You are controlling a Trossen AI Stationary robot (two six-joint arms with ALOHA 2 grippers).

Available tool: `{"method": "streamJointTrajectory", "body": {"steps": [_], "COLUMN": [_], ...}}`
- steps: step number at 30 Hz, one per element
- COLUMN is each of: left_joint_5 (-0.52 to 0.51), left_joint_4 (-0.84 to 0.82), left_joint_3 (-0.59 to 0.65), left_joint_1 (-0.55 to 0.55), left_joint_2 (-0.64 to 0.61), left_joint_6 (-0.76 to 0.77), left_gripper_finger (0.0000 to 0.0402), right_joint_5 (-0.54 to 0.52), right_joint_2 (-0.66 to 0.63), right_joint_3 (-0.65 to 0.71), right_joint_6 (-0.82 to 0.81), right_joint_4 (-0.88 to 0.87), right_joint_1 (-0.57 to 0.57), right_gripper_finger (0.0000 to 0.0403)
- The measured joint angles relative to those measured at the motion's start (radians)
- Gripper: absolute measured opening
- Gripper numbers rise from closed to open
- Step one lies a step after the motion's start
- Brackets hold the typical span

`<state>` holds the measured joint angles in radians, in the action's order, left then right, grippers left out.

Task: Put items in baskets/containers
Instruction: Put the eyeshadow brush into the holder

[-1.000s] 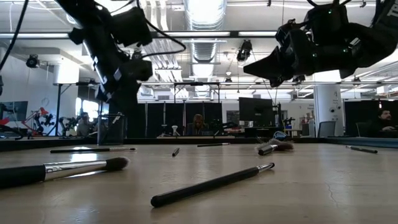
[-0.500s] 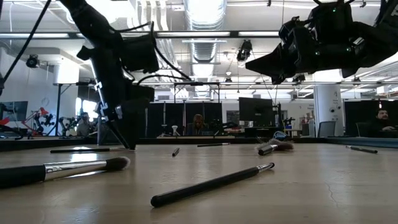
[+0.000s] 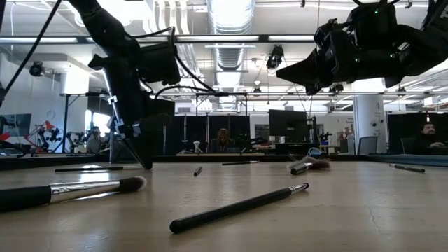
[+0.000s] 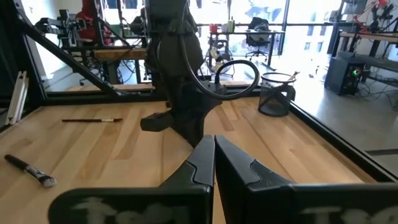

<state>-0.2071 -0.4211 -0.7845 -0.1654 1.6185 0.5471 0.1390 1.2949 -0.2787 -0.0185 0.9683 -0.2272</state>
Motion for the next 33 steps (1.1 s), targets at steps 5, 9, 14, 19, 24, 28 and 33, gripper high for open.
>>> {"method": "streamJointTrajectory", "body": {"steps": [5, 9, 14, 19, 24, 28, 33], "left_joint_5": [0.009, 0.01, -0.04, -0.14, -0.267, -0.343, -0.245], "left_joint_4": [-0.034, -0.065, -0.072, -0.045, 0.05, 0.217, 0.375], "left_joint_3": [-0.005, -0.022, -0.019, -0.018, -0.011, -0.009, -0.008], "left_joint_1": [-0.01, -0.033, -0.053, -0.053, -0.054, -0.087, -0.256], "left_joint_2": [-0.049, -0.147, -0.291, -0.438, -0.559, -0.611, -0.613], "left_joint_6": [0.003, 0.008, 0.03, 0.054, 0.049, -0.06, -0.216], "left_gripper_finger": [0.0002, 0.0, 0.0, 0.0, 0.0, 0.0, 0.0], "right_joint_5": [0.0, 0.0, 0.0, 0.0, 0.0, -0.001, -0.001], "right_joint_2": [0.0, 0.0, 0.0, 0.0, 0.0, 0.0, 0.0], "right_joint_3": [0.0, 0.0, 0.001, 0.002, 0.002, 0.002, 0.002], "right_joint_6": [0.0, 0.0, 0.0, 0.001, 0.004, 0.006, 0.012], "right_joint_4": [0.001, 0.0, 0.001, 0.001, 0.001, 0.004, 0.009], "right_joint_1": [0.0, 0.0, 0.0, 0.0, 0.0, 0.0, 0.0], "right_gripper_finger": [0.0008, 0.0008, 0.0008, 0.0008, 0.0008, 0.0008, 0.0008]}}
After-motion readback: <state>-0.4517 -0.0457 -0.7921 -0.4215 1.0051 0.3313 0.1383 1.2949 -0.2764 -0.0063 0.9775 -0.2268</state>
